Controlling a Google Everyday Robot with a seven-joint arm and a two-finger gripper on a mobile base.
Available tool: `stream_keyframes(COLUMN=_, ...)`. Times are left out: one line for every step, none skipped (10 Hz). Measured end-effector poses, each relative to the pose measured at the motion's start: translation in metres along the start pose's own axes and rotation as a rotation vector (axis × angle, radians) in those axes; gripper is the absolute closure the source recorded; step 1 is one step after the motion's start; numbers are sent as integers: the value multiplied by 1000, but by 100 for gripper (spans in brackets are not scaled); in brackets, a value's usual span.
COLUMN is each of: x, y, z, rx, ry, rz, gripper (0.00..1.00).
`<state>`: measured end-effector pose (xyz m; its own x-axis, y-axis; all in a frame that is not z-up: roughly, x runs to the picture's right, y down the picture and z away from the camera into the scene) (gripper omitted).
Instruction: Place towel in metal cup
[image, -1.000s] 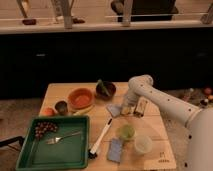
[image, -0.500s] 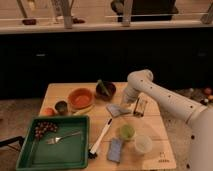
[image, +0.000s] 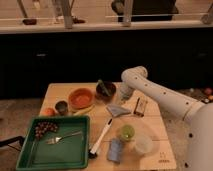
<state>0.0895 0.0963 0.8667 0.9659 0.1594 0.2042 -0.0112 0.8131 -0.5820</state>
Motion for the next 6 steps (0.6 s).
stream_keyframes(x=5, y=4, z=1, rx=0, ry=-2, rz=-1, gripper=62)
stream_keyframes(x=12, y=7, z=6, rx=0, ry=-10, rz=2, gripper=51)
stream_keyframes(x=16, y=8, z=8, rx=-1, ry=-27, rz=1, gripper=39)
stream_keyframes(x=17, y=8, z=9, rx=-1, ry=-41, rz=1, gripper=29)
stream_keyframes(x=18, y=8, z=10, rx=-2, ry=-50, rz=-2, gripper=23)
stream_keyframes(x=18, y=8, z=11, rx=-1, ry=-62, rz=-9, gripper=20)
